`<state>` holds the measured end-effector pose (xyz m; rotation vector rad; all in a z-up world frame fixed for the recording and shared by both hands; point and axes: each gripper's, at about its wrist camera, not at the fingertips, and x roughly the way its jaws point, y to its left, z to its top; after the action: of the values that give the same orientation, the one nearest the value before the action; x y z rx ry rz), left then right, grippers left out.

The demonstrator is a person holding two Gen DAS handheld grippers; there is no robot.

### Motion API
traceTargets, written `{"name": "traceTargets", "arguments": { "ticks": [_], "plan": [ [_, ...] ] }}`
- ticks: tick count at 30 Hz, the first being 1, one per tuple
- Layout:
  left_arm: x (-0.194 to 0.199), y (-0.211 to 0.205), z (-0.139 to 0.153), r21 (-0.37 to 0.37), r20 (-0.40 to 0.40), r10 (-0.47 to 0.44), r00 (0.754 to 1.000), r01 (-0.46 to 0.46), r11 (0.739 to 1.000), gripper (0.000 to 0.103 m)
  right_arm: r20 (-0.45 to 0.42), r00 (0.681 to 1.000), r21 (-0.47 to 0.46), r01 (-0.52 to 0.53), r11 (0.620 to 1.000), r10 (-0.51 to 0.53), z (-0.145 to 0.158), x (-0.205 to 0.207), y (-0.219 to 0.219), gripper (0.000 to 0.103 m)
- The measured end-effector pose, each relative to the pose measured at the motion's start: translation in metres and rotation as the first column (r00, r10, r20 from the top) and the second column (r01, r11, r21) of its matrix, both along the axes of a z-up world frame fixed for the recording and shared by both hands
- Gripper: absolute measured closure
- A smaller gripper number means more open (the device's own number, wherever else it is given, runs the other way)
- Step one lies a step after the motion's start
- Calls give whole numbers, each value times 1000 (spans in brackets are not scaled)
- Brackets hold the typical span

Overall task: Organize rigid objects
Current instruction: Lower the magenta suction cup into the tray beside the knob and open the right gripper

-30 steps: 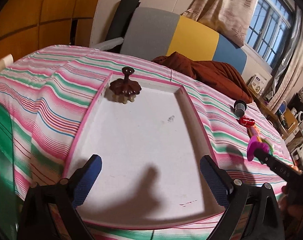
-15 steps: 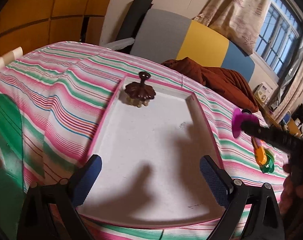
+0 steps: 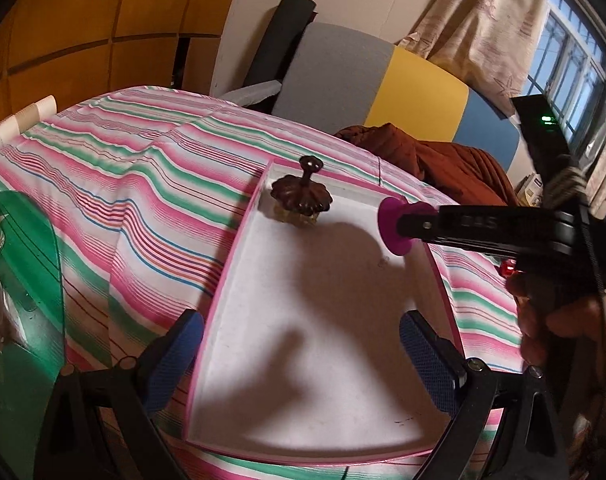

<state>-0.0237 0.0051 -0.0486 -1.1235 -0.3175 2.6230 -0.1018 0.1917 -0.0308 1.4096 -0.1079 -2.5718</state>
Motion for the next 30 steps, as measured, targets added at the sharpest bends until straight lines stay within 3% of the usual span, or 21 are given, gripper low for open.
{"name": "traceTargets", "arguments": {
  "ticks": [8, 18, 21, 30],
  "plan": [
    [-7, -8, -1, 0, 7, 18, 1000, -18, 1000, 4, 64, 998, 96, -20, 995, 14, -11, -43, -19, 73],
    [-10, -13, -1, 12, 12, 27, 1000, -27, 1000, 4, 109, 994, 106, -5, 994, -7, -26, -71, -28, 73],
    [-11, -14, -1, 14, 13, 29, 999, -29, 999, 4, 116, 993, 112, 9, 994, -22, -28, -75, -30, 65],
    [-9, -11, -1, 21, 23, 25, 999, -25, 999, 3, -11, 996, 18, 91, 996, -90, 10, -37, -1, 61]
  ]
}}
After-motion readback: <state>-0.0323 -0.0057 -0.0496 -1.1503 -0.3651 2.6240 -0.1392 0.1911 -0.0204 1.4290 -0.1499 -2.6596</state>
